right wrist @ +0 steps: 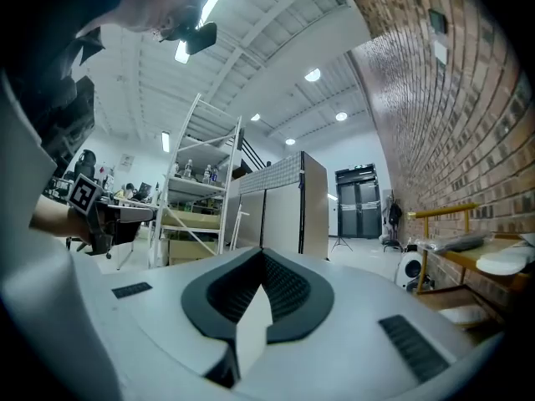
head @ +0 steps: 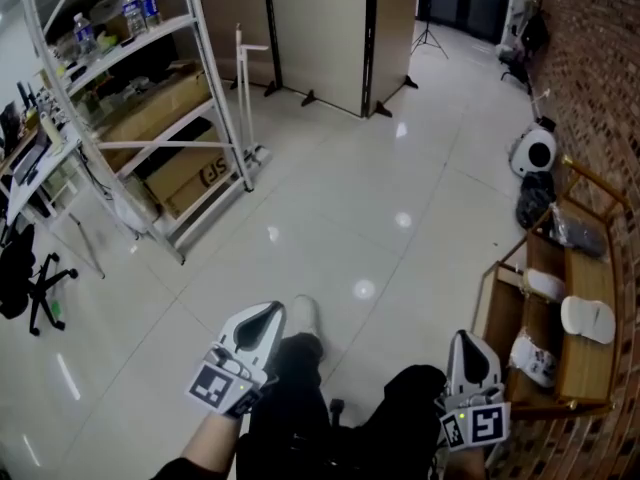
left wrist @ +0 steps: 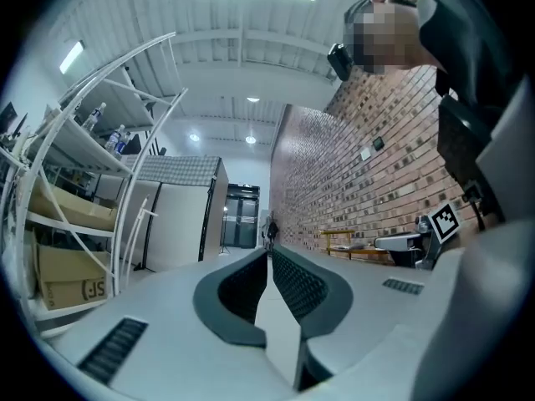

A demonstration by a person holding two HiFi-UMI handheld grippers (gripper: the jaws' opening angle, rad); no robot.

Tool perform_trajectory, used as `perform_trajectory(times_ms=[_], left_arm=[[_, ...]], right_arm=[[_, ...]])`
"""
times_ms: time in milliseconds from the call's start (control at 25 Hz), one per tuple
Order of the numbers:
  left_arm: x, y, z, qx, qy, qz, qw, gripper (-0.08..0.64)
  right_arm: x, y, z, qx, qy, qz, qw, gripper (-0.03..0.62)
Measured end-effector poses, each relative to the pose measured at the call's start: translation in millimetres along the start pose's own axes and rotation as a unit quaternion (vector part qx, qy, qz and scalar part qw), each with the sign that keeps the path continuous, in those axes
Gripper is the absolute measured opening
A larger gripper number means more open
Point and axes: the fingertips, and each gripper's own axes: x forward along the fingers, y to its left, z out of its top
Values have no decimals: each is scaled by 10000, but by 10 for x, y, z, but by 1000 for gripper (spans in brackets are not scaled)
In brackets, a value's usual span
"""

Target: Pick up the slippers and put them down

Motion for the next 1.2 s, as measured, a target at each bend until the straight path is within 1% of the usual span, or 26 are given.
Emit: perform_trajectory(times_ms=[120,280,400,560,680,880,1120,1200], left_arm=[[211,215,-8,70,2,55,10000,17],[460,426,-115,-76,-33,105,9999,17],[657,514,-219,-80,48,49,9999,17],[1003,650,-221,-91,75,-20,9999,17],[1326,660,-173,-41,26,-223,9997,17],[1821,575,-113,34,-71,-601,9982,17],[2081,429,-96,-86,-64,-999,9949,17],[2151,361,-101,-148,-57,-1163,9931,17]], right_arm=[[261,-113,45,36,-38,-64,10000,9],[630,-210,-70,290,126,-71,9995,9],[855,-272,-168,249,207,-86,9994,9],[1025,-415,-85,212,152,-198,9995,9],[1062,-642,6,108,75,-430,9990,9],[1030,-1011,63,158,-107,-932,9955,9],[871,-1102,235,75,-279,-1383,9900,9],[773,-1114,322,-7,-398,-1598,9864,9]])
